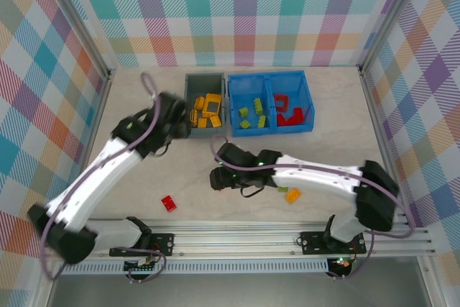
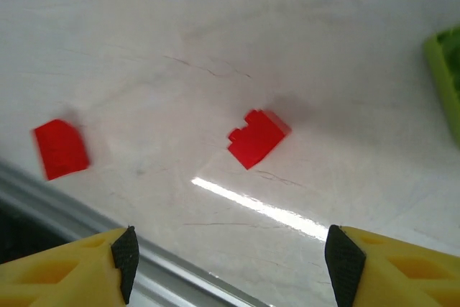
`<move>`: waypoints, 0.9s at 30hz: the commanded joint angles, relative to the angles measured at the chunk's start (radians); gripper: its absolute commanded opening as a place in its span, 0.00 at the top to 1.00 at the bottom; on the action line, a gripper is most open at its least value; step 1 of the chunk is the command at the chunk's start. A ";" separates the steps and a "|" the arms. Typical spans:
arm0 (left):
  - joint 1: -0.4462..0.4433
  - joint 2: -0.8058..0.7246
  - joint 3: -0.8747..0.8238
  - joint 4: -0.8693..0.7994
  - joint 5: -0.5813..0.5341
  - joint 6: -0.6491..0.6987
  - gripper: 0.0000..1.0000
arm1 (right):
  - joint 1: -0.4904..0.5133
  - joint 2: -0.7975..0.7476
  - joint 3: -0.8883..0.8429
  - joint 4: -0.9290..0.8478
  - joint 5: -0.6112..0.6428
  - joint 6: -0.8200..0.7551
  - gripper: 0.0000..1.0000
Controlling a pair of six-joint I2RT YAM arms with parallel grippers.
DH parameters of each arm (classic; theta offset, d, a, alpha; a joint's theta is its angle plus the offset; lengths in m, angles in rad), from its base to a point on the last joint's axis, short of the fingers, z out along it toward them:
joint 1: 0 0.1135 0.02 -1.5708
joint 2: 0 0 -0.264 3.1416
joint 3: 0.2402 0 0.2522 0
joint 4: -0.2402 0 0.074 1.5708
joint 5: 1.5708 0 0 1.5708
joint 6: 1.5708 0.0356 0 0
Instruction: Sort the legos into containers by color
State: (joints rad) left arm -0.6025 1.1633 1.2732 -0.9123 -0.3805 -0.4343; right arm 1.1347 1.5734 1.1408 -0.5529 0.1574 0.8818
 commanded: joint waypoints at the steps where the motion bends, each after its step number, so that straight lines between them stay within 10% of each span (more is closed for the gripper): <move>1: -0.006 -0.216 -0.213 0.057 0.257 -0.031 0.38 | 0.003 0.101 0.063 -0.089 0.024 0.262 0.28; 9: -0.012 -0.712 -0.441 -0.038 0.414 -0.087 0.28 | -0.015 0.265 0.137 -0.054 -0.008 0.340 0.26; 16: -0.013 -0.724 -0.442 -0.041 0.414 -0.099 0.28 | -0.029 0.363 0.181 -0.033 -0.018 0.350 0.32; 27: -0.013 -0.718 -0.442 -0.029 0.433 -0.084 0.28 | -0.032 0.336 0.177 -0.048 0.026 0.341 0.79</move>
State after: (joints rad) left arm -0.6067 0.4438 0.8406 -0.9432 0.0185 -0.5163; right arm 1.1053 1.9514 1.3056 -0.5785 0.1520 1.2198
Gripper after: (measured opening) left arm 0.720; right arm 0.237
